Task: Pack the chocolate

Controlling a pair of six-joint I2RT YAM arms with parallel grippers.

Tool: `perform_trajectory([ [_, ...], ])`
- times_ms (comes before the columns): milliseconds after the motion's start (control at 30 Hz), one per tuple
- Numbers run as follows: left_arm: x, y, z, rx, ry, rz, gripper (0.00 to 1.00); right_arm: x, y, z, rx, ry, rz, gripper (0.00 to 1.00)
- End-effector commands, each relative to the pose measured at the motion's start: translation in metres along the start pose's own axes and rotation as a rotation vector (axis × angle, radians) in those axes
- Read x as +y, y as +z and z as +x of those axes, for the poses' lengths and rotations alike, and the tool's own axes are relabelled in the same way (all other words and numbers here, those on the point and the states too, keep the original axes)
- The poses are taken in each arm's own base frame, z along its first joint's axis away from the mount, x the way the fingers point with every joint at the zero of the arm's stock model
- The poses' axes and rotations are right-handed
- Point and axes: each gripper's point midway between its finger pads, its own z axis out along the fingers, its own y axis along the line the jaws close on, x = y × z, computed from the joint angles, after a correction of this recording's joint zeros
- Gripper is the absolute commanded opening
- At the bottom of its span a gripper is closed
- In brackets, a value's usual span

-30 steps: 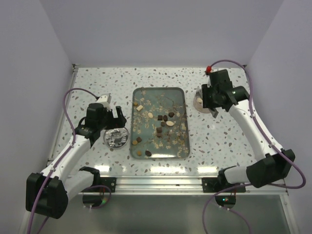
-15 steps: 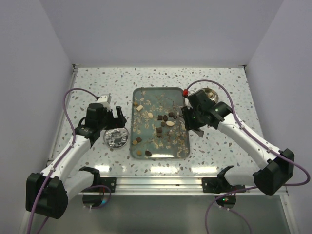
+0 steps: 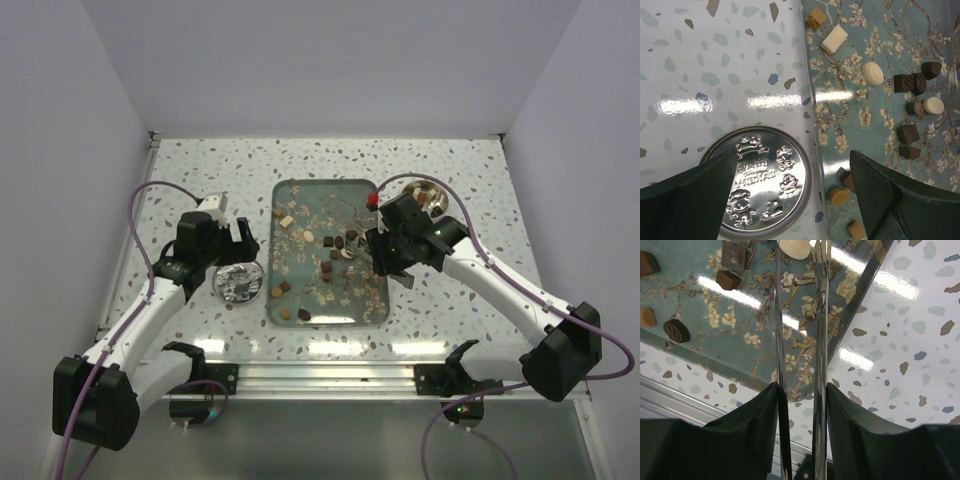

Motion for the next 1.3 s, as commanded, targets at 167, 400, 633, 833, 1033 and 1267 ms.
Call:
perform_trajectory([
  [167,-0.003,-0.004,-0.014,-0.04,-0.015,0.0,1.0,0.007,0.011,-0.005,-0.03,-0.054,-0.044,0.45],
  [400,-0.001,-0.005,-0.012,-0.037,-0.014,-0.009,1.0,0.009,0.019,-0.005,-0.015,-0.09,-0.05,0.46],
  [633,0.0,-0.004,-0.011,-0.034,-0.015,-0.01,1.0,0.01,0.021,-0.002,-0.001,-0.113,-0.051,0.46],
  [833,-0.001,-0.002,-0.01,-0.031,-0.015,-0.005,1.0,0.012,0.022,0.001,0.008,-0.125,-0.053,0.47],
  [1033,-0.002,0.0,-0.012,-0.033,-0.01,-0.001,1.0,0.014,0.027,0.001,0.028,-0.144,-0.039,0.46],
  [1267,-0.002,0.001,-0.013,-0.036,-0.008,0.002,1.0,0.01,0.026,0.0,0.044,-0.166,0.004,0.36],
])
